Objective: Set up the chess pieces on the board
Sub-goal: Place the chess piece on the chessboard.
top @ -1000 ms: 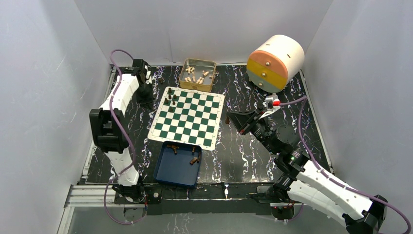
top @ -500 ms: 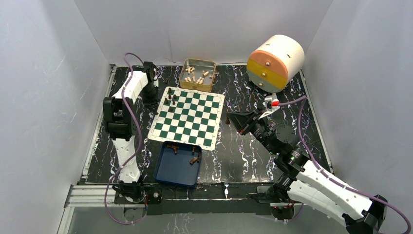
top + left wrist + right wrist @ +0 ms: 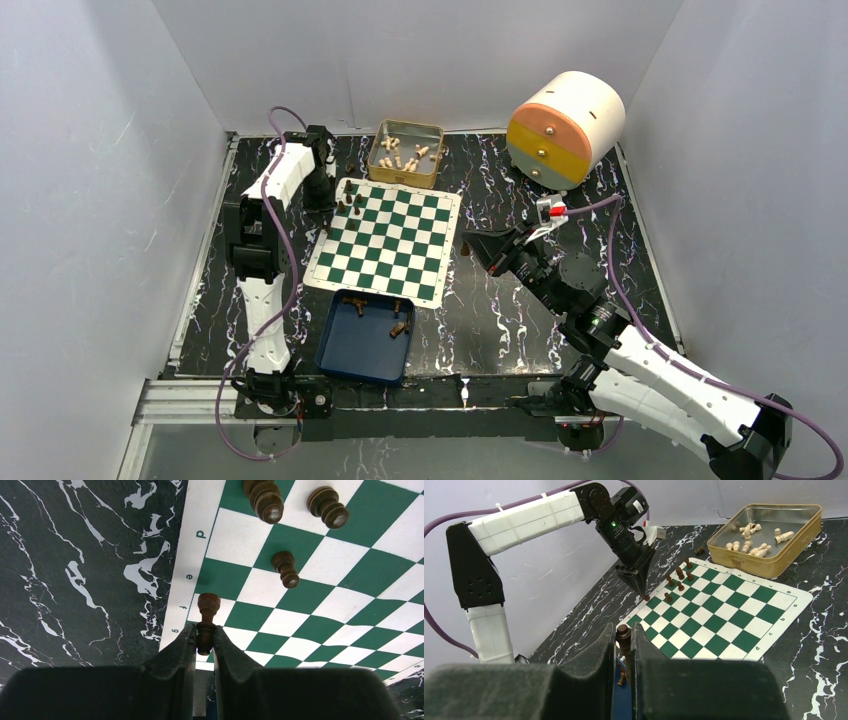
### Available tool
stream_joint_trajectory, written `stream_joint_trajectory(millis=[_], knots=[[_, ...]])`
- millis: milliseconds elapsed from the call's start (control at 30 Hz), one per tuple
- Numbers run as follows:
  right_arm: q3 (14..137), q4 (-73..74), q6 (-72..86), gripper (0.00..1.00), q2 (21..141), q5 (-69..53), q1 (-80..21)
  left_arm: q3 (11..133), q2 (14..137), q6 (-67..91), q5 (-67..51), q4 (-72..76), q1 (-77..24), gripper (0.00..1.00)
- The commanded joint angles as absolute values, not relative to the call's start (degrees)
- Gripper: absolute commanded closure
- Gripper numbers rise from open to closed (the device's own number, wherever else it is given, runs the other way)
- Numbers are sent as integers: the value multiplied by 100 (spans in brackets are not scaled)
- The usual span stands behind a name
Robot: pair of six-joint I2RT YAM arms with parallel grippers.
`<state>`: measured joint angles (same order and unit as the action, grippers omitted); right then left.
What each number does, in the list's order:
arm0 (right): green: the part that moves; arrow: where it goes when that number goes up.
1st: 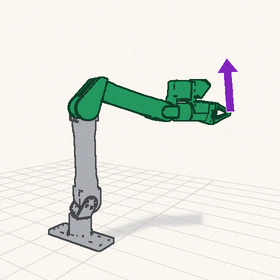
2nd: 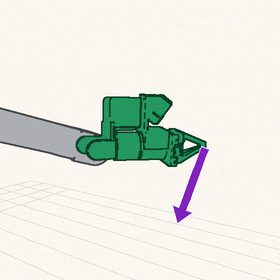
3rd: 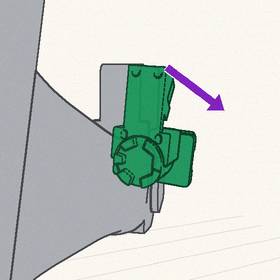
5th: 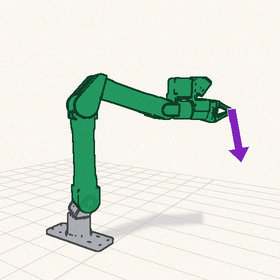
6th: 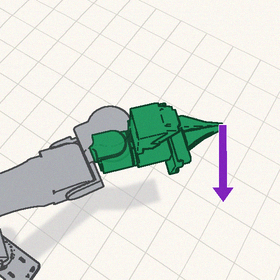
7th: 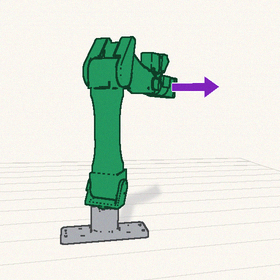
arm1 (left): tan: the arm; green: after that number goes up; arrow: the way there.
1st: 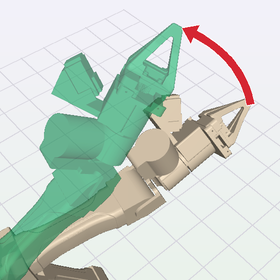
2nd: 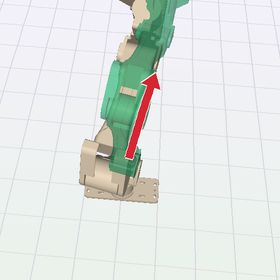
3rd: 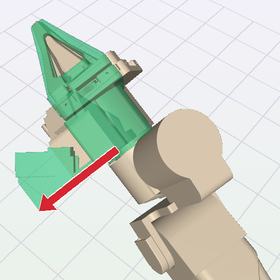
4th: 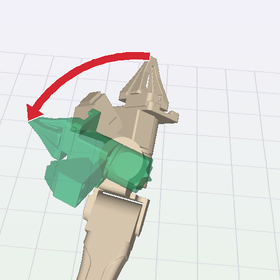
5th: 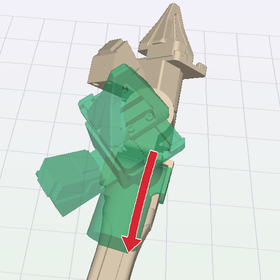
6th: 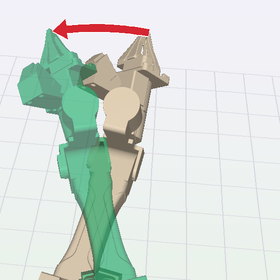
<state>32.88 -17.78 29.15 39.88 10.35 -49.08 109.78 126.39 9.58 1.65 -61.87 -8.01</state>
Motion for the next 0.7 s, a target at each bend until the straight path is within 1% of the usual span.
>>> stream_joint_trajectory(millis=[0,133,400,667], knots=[[3536,-2013,2837,95,3908,1082,-4886,11274,12700,910,195,-6478,-826,100],[3526,-2013,2839,95,3911,1096,-4884,11251,12617,906,429,-6669,-883,100],[3523,-2059,2905,95,3898,1064,-4886,10771,12318,882,392,-6686,-925,100],[3485,-2026,2928,96,3806,1106,-4885,10673,12345,867,451,-6662,-1098,99]])
